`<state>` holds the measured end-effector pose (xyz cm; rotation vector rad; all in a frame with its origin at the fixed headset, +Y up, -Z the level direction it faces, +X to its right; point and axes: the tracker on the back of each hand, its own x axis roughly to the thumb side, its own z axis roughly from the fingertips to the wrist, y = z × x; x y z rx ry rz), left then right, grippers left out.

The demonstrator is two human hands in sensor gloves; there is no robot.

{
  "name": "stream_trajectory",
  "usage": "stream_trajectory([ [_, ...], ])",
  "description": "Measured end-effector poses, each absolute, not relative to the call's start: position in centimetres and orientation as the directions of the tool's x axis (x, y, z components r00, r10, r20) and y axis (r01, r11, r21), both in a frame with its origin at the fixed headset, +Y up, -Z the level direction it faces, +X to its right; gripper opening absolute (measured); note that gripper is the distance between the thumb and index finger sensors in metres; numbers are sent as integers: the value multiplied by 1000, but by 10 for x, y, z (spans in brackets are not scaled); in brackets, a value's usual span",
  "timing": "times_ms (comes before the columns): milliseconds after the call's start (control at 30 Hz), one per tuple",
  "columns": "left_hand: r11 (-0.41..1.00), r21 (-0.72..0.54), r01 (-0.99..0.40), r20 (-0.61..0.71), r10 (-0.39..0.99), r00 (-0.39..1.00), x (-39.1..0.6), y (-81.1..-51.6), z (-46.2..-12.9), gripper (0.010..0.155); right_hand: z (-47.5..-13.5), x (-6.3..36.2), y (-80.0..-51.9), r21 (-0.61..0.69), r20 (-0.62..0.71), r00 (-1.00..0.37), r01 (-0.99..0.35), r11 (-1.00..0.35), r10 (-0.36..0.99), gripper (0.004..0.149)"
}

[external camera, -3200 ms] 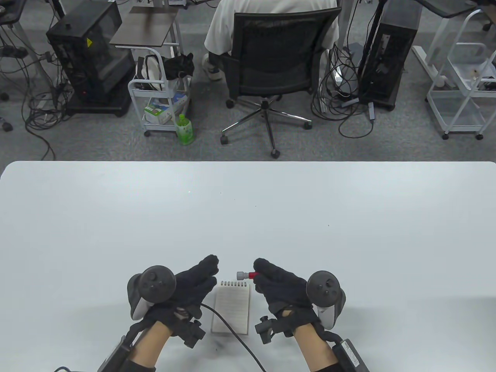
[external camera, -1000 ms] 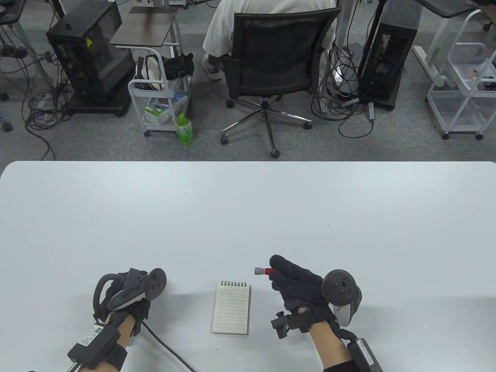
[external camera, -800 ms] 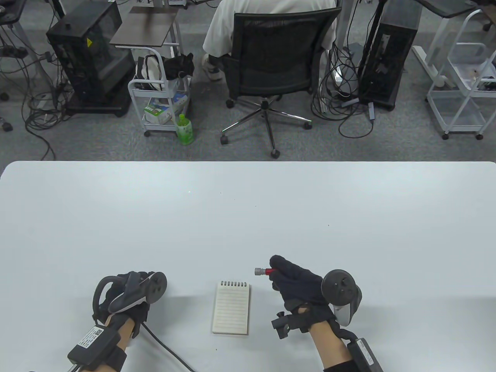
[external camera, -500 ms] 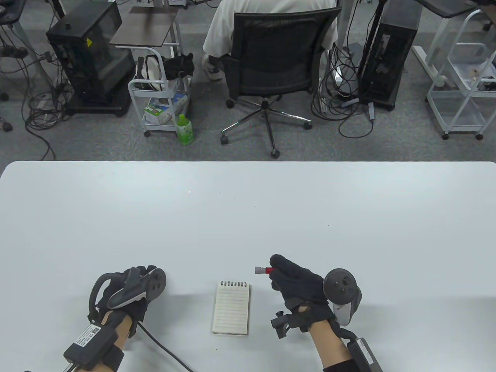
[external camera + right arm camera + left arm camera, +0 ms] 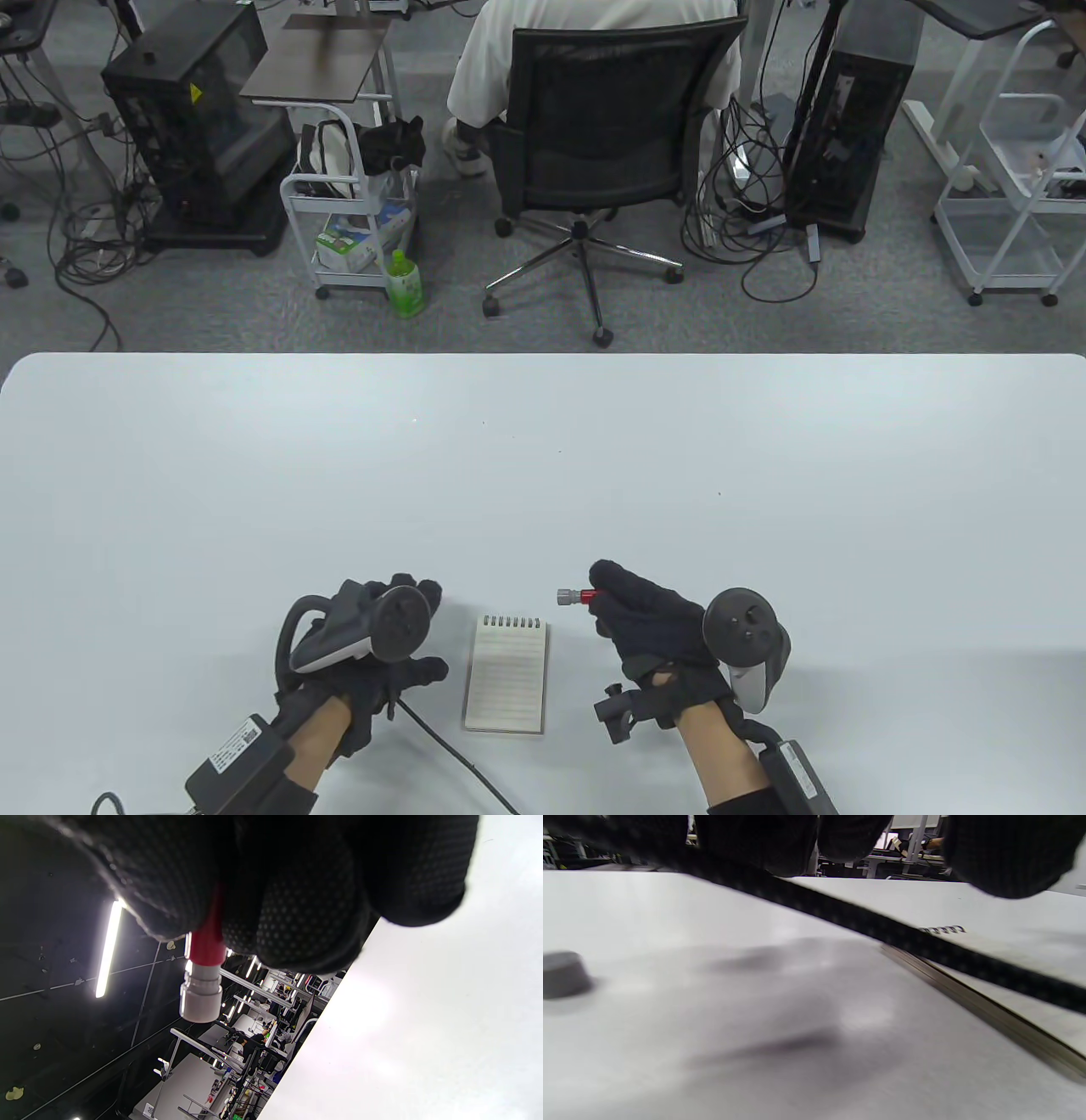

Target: Stamp flower pattern stamp onto notebook

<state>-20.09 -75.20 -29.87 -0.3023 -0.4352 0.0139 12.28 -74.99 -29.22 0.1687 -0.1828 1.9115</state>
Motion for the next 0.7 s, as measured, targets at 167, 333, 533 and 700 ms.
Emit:
stream_trajectory([
  [167, 940, -342, 18, 444, 144, 884, -182, -778, -293, 92, -292, 123, -750, -76, 205, -392, -920, -385, 897, 46],
  [333, 936, -345, 71, 469, 106, 877, -174, -788, -290, 94, -293, 122, -752, -69, 193, -393, -920, -387, 899, 45],
  [533, 935, -337, 106, 481, 74, 874, -170, -794, -289, 94, -292, 118, -751, -66, 223, -476, -878, -473, 851, 45],
  [700, 926, -367, 85, 462, 102, 881, -173, -797, -290, 94, -289, 100, -739, -82, 323, -640, -753, -653, 697, 45],
])
